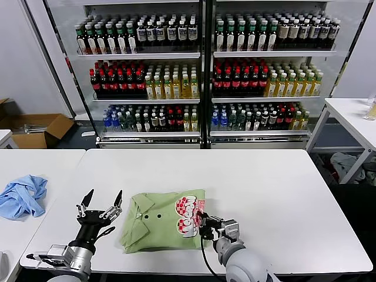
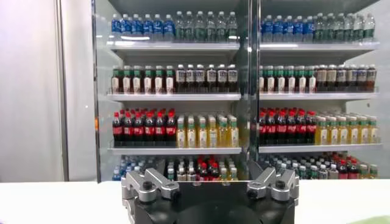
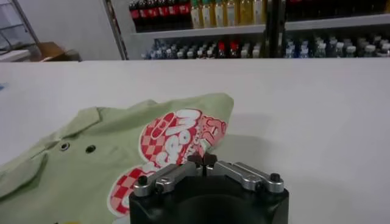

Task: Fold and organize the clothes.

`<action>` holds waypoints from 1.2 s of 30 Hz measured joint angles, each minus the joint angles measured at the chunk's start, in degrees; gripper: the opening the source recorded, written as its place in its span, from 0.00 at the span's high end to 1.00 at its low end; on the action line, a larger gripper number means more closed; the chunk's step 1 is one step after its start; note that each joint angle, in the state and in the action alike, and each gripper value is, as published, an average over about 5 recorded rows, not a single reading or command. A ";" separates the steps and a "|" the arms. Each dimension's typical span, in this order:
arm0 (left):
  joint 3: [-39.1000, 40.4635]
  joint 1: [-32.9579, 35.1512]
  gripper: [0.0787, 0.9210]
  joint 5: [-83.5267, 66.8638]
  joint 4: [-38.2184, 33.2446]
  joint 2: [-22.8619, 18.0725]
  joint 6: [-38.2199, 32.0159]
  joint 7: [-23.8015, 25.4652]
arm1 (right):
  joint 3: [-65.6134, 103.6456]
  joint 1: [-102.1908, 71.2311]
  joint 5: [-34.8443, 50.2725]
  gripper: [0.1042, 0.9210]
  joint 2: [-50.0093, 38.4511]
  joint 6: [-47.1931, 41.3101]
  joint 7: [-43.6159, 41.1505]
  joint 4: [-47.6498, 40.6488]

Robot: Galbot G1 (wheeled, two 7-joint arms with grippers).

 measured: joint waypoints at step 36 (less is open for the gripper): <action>3.97 -5.86 0.12 32.29 9.06 0.93 -18.36 -0.85 | 20.77 -5.71 -6.74 0.55 -8.80 2.45 -9.28 0.07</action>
